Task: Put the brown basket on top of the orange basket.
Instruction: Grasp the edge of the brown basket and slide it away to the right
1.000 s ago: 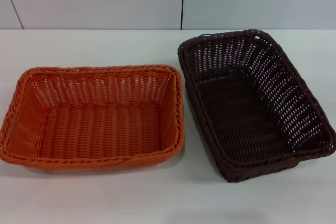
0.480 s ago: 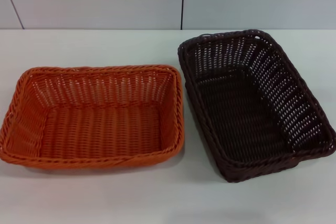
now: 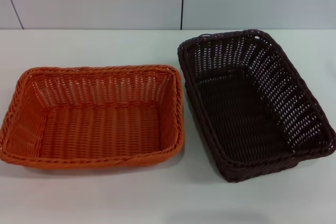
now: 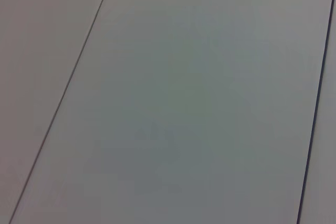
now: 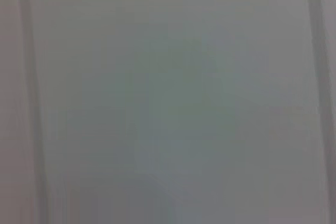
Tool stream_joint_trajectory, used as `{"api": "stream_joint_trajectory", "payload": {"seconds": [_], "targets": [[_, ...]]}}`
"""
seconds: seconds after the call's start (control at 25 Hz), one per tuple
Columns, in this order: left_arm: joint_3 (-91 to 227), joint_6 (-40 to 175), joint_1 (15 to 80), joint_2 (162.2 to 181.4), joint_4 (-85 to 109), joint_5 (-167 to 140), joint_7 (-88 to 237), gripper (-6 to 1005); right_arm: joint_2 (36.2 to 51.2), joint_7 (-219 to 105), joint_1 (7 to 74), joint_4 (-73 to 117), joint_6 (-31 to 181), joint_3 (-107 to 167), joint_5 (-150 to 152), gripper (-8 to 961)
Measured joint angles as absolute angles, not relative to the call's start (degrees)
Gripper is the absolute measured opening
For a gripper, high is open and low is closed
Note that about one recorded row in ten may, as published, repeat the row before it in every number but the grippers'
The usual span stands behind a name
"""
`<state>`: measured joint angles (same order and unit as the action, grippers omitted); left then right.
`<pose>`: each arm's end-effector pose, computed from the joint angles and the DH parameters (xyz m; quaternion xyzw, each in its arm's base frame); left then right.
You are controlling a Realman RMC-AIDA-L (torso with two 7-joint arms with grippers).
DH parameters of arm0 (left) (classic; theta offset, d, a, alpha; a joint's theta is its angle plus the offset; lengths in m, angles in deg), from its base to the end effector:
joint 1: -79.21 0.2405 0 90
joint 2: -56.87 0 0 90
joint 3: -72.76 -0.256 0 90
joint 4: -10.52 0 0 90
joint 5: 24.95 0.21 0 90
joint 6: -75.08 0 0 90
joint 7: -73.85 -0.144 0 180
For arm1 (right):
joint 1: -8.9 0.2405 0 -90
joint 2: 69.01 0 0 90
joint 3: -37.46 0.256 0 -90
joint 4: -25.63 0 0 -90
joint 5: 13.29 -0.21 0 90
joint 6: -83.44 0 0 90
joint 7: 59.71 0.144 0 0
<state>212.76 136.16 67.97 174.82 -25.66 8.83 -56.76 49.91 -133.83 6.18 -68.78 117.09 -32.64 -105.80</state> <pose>-0.3892 0.2957 0.1728 -0.5102 -0.2710 -0.4223 0.6985 0.2324 0.3255 0.1630 -0.7232 0.2452 0.2959 0.5739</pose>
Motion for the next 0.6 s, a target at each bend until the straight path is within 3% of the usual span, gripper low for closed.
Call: {"api": "stream_joint_trajectory", "payload": {"seconds": [0.36,0.6], "targets": [[212.8,136.2,68.1,174.82,-25.7,8.8,-56.6,604,49.48,-119.5,12.2,-76.9,140.0,-26.1,-85.5,816],[212.8,136.3,68.2,174.87,-25.7,8.3,-56.3,604,49.46,-118.1,22.2,-77.7,162.0,-17.9,-77.1,816]]}}
